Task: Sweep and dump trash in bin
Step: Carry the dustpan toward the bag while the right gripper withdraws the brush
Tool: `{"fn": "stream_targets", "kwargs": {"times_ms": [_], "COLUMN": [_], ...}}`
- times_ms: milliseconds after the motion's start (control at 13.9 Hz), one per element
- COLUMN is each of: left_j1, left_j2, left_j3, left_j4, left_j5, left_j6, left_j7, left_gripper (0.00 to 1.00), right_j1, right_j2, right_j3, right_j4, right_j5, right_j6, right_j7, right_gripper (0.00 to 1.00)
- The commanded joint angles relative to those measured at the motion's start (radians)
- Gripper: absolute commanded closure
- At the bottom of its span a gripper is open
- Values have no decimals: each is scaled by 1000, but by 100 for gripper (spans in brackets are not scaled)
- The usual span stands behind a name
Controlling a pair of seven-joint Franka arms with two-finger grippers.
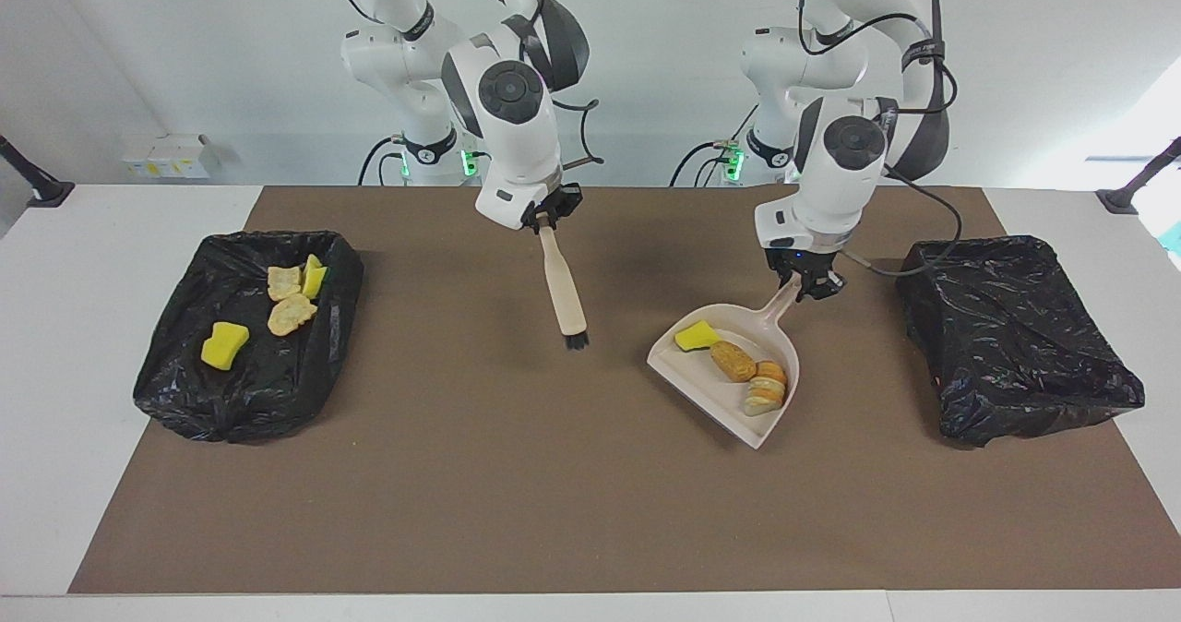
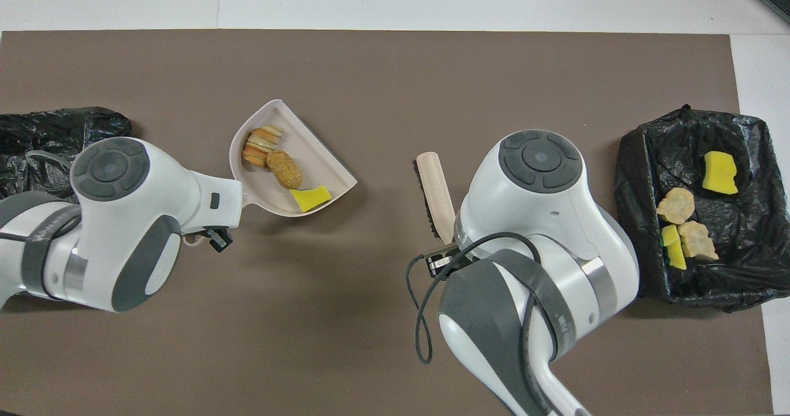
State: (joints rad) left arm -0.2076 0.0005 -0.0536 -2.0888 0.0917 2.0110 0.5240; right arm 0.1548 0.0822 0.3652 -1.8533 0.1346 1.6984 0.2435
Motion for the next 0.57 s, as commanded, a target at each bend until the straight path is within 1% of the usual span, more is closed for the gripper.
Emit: {"fn": "stream_targets", "kwargs": {"times_ms": [0, 144, 287, 503], "left_j1": [80, 143, 224, 364], "left_j2": [-51, -53, -51, -47], "left_j3": [-6, -3, -3, -3], "left_j4": [48, 105, 162, 212], "left_j5": [-16, -18, -30, -38], "left_j6": [-93, -156, -219, -293], "left_j7": [2, 2, 10, 72], "left_gripper": [100, 100, 100, 100], "right_j1": [48, 116, 184, 267], "right_j2": [-97, -90, -62, -29], "right_j3": [9, 9, 9, 11], "right_j4": [-147, -162, -165, -184], "right_j5": [-9, 2, 2, 5], "right_j6": [92, 104, 153, 225], "right_j7": [74, 165, 282, 411], "right_gripper": [100, 100, 100, 100]}}
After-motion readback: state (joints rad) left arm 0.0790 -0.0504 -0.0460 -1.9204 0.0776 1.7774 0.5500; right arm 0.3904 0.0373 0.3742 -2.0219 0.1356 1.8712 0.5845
